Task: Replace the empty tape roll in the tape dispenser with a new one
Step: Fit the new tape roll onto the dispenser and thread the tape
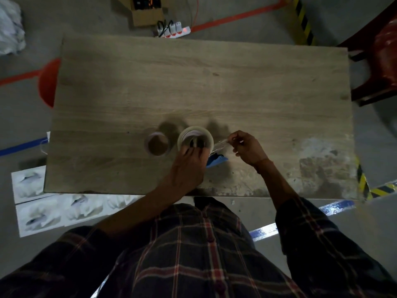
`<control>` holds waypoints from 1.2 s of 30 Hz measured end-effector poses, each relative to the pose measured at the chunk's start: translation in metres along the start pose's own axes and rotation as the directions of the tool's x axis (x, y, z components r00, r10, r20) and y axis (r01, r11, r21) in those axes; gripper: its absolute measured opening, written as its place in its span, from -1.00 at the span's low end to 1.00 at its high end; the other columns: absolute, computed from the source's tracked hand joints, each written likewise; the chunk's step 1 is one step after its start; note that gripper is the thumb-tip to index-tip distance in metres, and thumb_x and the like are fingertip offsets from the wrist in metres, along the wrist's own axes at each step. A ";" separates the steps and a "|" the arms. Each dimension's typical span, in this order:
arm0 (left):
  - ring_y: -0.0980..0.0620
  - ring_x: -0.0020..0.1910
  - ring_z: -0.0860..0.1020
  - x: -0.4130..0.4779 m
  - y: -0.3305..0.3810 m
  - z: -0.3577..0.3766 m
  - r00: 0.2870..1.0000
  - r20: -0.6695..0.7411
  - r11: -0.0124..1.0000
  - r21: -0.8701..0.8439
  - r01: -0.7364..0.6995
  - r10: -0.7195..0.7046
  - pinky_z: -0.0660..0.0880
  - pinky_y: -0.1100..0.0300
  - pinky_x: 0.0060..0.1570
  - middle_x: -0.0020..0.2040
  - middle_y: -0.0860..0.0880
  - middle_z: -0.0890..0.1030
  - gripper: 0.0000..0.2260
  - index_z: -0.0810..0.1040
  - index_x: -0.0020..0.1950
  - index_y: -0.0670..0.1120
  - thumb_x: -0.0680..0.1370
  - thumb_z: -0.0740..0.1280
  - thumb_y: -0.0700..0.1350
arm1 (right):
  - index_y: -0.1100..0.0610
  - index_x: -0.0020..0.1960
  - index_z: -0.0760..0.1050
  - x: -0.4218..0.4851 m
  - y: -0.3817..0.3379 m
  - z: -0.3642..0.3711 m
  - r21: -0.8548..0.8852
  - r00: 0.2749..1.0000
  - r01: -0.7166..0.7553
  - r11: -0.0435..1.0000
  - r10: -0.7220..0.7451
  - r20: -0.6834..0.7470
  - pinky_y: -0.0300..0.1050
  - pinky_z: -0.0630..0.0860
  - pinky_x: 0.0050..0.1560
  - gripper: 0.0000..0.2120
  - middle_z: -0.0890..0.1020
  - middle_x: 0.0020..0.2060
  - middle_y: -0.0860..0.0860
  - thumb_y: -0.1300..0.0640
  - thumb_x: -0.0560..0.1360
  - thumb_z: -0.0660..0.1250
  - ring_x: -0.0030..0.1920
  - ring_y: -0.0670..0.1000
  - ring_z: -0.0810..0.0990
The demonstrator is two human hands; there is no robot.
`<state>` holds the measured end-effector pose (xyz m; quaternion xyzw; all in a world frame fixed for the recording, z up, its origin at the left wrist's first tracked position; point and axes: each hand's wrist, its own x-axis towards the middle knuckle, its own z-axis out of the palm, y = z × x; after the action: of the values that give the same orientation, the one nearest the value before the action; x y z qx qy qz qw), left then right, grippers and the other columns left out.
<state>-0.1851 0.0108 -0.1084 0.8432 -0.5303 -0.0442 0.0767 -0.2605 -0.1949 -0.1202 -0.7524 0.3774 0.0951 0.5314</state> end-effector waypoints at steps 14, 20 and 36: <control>-0.13 -0.28 0.61 -0.008 0.007 0.009 0.995 -0.097 1.000 0.027 -0.004 0.007 0.47 0.04 -0.18 -0.24 -0.16 0.65 -0.79 0.57 0.08 -0.23 0.46 0.45 -0.25 | 0.21 -0.02 0.63 0.001 0.015 0.025 0.062 0.977 -0.023 0.998 0.036 -0.208 -0.09 0.47 -0.01 -0.93 0.61 0.01 0.20 0.28 0.52 0.38 -0.07 0.06 0.55; -0.17 -0.15 0.64 -0.018 0.011 0.025 0.999 -0.028 0.998 -0.052 0.045 -0.046 0.54 -0.01 -0.06 -0.10 -0.20 0.68 -0.67 0.53 0.23 -0.27 0.49 0.45 -0.25 | 0.15 -0.15 0.57 0.002 0.025 0.028 0.135 0.988 0.023 0.991 -0.002 -0.152 -0.22 0.49 -0.22 -0.81 0.60 -0.18 -0.03 0.40 0.50 0.31 -0.22 -0.08 0.57; -0.15 -0.19 0.60 -0.015 0.010 0.033 0.998 -0.068 0.997 -0.073 -0.013 0.008 0.44 0.03 -0.13 -0.14 -0.17 0.66 -0.57 0.45 0.22 -0.18 0.41 0.51 -0.23 | 0.24 -0.06 0.54 0.006 0.030 0.023 0.215 0.994 0.040 0.976 -0.018 -0.104 -0.36 0.45 -0.40 -0.78 0.56 -0.26 -0.04 0.48 0.53 0.21 -0.33 -0.16 0.56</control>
<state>-0.2052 0.0178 -0.1390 0.8379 -0.5300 -0.0347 0.1258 -0.2705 -0.1825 -0.1546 -0.6992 0.4011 0.0072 0.5917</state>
